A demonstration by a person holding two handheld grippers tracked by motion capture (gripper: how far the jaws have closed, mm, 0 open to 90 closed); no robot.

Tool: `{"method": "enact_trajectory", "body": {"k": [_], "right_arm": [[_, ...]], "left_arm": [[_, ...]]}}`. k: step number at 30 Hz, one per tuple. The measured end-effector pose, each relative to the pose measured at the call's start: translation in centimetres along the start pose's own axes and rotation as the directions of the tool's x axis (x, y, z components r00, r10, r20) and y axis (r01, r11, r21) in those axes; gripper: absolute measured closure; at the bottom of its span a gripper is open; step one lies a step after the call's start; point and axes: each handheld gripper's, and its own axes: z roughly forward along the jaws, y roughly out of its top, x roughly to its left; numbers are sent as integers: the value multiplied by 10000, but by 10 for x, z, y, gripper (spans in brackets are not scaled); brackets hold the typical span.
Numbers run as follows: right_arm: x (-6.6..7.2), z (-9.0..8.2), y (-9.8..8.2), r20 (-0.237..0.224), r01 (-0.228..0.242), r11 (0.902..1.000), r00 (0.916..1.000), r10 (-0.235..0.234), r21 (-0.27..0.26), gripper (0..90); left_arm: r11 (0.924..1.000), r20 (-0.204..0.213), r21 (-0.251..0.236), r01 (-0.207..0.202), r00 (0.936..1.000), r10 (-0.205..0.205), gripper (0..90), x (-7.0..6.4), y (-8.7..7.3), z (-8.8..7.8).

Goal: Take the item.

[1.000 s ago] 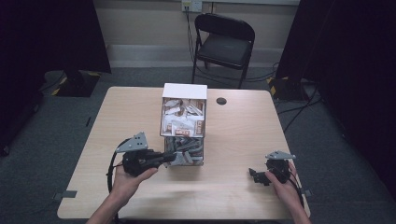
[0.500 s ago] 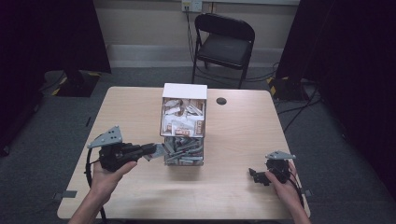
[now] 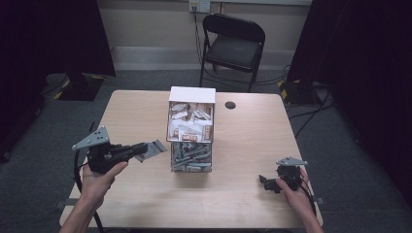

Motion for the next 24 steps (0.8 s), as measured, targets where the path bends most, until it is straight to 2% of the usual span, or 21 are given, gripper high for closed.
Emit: {"method": "enact_trajectory", "body": {"k": [5, 7, 12, 17, 20, 24], "right_arm": [[0, 0, 0, 0, 3, 10000, 10000, -3, -2, 0], [0, 0, 0, 1, 7, 10000, 10000, -7, -2, 0], [0, 0, 0, 0, 3, 10000, 10000, -3, -3, 0], [0, 0, 0, 2, 4, 10000, 10000, -4, -2, 0], [0, 0, 0, 0, 1, 10000, 10000, -1, 0, 0], [0, 0, 0, 2, 3, 10000, 10000, -3, -1, 0]], "left_arm": [[10000, -350, 6, 64, 9994, -64, 900, 5, -1, -2], [9997, -406, -11, 240, 9989, -240, 900, 7, -3, -2], [9992, -758, 148, 360, 9965, -348, 900, 14, -9, 0], [9982, -869, 403, 451, 9954, -414, 900, 20, -16, 4], [9943, -1156, 1020, 303, 9931, -184, 900, 24, -24, 10], [9898, -1256, 1363, 414, 9918, -242, 900, 31, -31, 16]]}}
